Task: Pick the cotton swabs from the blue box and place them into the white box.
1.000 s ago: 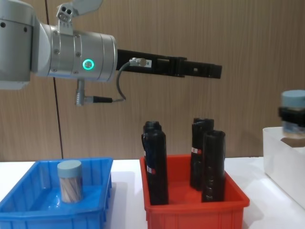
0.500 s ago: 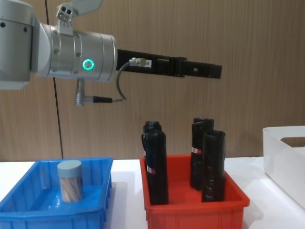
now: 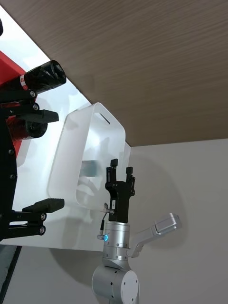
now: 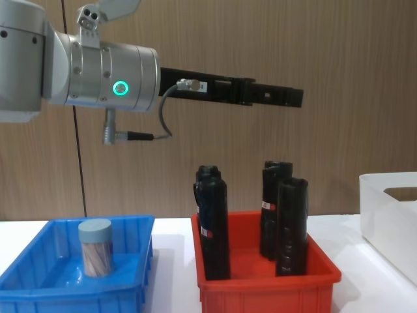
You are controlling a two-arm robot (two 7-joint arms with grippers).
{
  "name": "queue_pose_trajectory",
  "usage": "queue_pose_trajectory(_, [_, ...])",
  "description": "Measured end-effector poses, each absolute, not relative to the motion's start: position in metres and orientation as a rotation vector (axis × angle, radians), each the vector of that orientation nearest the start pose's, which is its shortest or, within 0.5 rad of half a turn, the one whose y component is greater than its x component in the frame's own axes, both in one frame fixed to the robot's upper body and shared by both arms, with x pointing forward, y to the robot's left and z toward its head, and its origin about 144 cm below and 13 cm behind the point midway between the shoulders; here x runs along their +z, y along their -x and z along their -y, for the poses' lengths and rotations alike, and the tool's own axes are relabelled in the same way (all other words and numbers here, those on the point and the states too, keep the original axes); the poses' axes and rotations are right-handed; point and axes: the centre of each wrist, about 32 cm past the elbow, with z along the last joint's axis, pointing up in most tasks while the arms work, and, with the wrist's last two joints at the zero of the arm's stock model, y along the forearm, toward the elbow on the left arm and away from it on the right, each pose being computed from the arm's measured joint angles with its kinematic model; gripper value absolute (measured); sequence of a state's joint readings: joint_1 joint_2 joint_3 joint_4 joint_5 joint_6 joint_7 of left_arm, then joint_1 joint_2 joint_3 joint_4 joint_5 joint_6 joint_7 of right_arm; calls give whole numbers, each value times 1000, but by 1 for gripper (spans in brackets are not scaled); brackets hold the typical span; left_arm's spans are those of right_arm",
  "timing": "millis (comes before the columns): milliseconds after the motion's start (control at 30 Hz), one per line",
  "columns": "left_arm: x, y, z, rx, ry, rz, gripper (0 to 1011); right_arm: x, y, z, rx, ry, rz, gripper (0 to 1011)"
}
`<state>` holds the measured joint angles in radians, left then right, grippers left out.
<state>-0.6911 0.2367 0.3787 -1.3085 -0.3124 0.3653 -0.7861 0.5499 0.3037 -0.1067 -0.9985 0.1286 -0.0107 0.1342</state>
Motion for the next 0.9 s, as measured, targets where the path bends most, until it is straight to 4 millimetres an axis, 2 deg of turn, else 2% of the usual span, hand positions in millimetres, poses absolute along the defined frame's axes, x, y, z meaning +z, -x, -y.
queue_pose_trajectory(333, [1318,-611,-204,520,-127,22,1004,1190,-604,349,-1529,175,98,1001])
queue_pose_trajectory(900, [1318,-611,-204,520,-128,22,1004,1191,-598,353,-1537,153,100,1002])
